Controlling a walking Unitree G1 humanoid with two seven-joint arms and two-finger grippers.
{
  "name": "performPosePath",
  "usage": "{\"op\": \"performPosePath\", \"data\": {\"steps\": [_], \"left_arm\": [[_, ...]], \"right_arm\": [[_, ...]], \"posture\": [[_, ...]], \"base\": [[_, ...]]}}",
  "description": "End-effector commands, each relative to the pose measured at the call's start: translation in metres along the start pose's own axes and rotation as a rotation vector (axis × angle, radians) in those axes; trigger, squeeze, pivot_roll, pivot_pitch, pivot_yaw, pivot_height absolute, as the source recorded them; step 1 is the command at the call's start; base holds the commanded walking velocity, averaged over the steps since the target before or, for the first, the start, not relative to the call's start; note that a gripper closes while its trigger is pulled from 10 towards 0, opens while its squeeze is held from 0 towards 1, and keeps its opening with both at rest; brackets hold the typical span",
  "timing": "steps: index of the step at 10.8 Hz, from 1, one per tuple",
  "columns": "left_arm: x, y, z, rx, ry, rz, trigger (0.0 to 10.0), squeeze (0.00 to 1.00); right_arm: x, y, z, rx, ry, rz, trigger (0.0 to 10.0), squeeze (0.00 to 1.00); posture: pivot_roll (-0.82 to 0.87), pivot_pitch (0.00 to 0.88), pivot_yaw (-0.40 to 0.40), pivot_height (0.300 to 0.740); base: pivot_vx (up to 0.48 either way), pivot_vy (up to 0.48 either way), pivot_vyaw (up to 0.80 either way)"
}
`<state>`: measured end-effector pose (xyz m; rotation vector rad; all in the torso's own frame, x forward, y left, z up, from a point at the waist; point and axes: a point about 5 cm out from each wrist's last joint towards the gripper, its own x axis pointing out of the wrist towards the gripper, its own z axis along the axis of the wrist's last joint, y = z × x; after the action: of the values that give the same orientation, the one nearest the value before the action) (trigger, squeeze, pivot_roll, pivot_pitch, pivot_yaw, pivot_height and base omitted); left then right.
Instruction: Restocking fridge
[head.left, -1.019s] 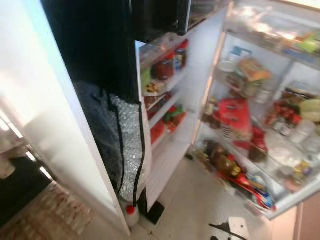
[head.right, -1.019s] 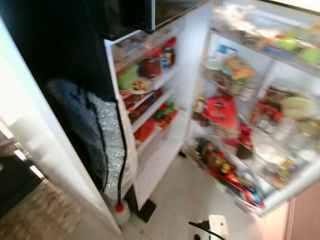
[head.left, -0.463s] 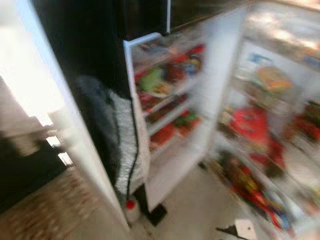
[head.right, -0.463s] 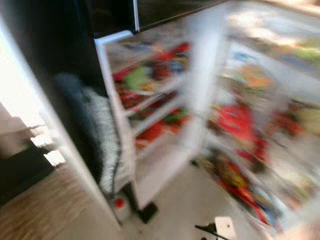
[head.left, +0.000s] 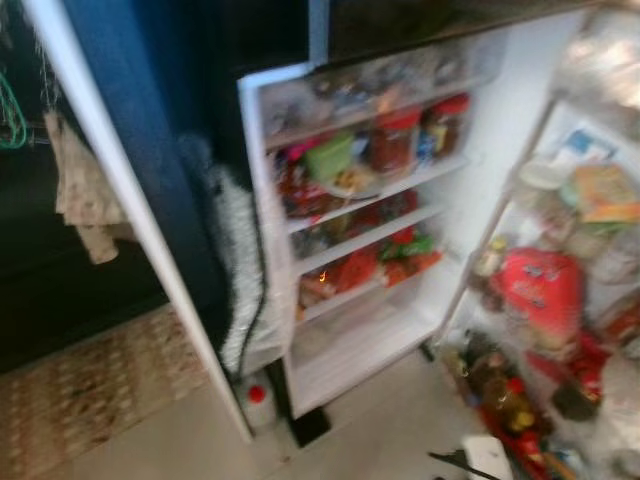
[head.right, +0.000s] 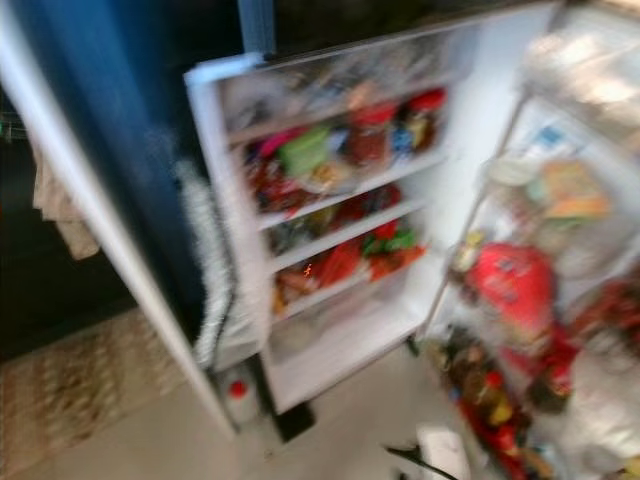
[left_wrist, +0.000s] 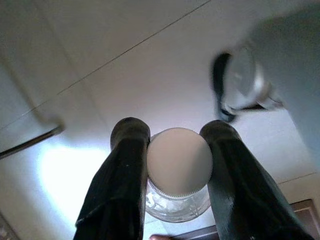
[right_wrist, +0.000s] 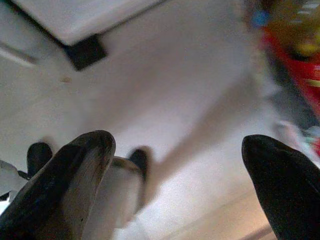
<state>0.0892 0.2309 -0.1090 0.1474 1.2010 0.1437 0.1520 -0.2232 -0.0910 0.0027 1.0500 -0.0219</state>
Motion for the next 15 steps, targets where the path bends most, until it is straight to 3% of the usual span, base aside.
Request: {"op": "performPosePath", "data": {"steps": [1, 4, 9, 15], "left_arm": [[-0.001, 0.008, -0.004, 0.008, 0.014, 0.019, 10.0, 0.0], [-0.001, 0.008, -0.004, 0.005, 0.015, 0.021, 10.0, 0.0], [-0.001, 0.008, -0.004, 0.0, 0.015, 0.023, 10.0, 0.0], [-0.001, 0.008, -0.004, 0.002, 0.015, 0.016, 10.0, 0.0]], "right_arm": [[0.001, 0.006, 0.0, -0.017, -0.005, 0.006, 10.0, 0.0], [-0.001, 0.0, -0.009, -0.009, 0.009, -0.01, 10.0, 0.0], [-0.007, -0.017, -0.016, 0.013, 0.013, -0.026, 10.0, 0.0], [0.0, 0.005, -0.008, -0.013, 0.011, 0.0, 10.0, 0.0]], "posture": [[-0.06, 0.0, -0.018, 0.74], [-0.06, 0.0, -0.015, 0.74], [-0.06, 0.0, -0.013, 0.74], [-0.05, 0.0, -0.012, 0.74]], "base": [[0.0, -0.334, 0.62], [0.0, -0.33, 0.8], [0.0, -0.13, 0.0], [0.0, -0.046, 0.0]]}}
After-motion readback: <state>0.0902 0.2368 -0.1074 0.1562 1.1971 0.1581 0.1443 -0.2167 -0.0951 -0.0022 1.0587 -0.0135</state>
